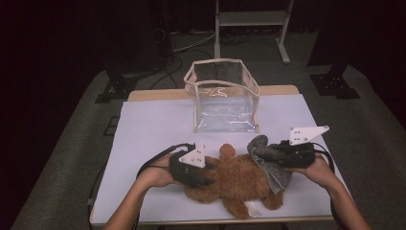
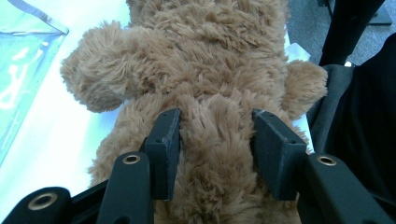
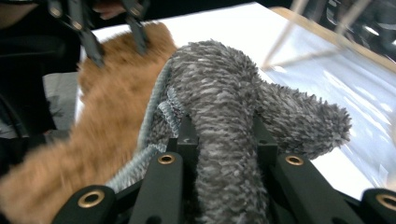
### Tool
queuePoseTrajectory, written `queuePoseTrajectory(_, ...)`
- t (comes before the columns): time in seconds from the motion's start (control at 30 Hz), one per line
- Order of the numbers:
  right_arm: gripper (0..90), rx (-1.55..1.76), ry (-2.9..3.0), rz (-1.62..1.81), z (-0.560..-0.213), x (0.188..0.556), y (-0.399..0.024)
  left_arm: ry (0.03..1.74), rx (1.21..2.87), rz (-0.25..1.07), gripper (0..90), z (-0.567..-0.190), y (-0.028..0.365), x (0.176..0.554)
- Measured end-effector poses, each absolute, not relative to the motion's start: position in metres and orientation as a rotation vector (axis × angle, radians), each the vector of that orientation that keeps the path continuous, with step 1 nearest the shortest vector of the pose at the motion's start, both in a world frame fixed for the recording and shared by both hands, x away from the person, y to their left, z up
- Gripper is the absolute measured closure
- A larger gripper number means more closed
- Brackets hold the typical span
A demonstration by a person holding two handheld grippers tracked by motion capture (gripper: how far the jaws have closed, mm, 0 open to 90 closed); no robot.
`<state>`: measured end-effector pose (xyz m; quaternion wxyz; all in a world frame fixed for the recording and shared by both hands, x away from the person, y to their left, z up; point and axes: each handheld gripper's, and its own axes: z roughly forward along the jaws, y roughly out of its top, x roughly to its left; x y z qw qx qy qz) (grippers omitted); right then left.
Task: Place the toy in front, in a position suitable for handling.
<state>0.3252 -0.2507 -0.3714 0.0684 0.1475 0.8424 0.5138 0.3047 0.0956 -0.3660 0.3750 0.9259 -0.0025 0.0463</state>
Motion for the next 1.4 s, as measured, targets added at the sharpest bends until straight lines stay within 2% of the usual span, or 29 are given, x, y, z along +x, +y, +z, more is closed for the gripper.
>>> queuePoseTrajectory(0.1, 71.6, 0.436, 2.583, 1.528, -0.376, 0.328, -0.242, 0.004, 2.351, 0.112, 52.4, -0.368, 0.098, 0.304)
queuePoseTrajectory(0.23, 71.6, 0.502, 2.606, 1.488, -0.387, 0.329, -0.255, 0.008, 2.331, 0.104, 52.4, -0.37, 0.099, 0.305)
queuePoseTrajectory(0.33, 71.6, 0.5, 2.597, 1.472, -0.381, 0.326, -0.259, 0.004, 2.338, 0.102, 52.4, -0.37, 0.097, 0.306)
queuePoseTrajectory(0.57, 71.3, 0.36, 2.602, 1.5, -0.354, 0.323, -0.223, 0.0, 2.354, 0.104, 52.0, -0.369, 0.094, 0.305)
queuePoseTrajectory(0.73, 71.1, 0.29, 2.662, 1.422, -0.359, 0.314, -0.2, -0.004, 2.348, 0.102, 51.7, -0.369, 0.095, 0.304)
queuePoseTrajectory(0.97, 71.1, 0.384, 2.648, 1.408, -0.364, 0.306, -0.216, 0.001, 2.337, 0.104, 51.8, -0.37, 0.094, 0.303)
queuePoseTrajectory(1.23, 70.9, 0.317, 2.648, 1.338, -0.359, 0.304, -0.194, -0.005, 2.351, 0.113, 50.3, -0.367, 0.09, 0.304)
queuePoseTrajectory(1.4, 71.2, 0.384, 2.645, 1.354, -0.37, 0.302, -0.204, 0.002, 2.325, 0.128, 48.3, -0.361, 0.099, 0.304)
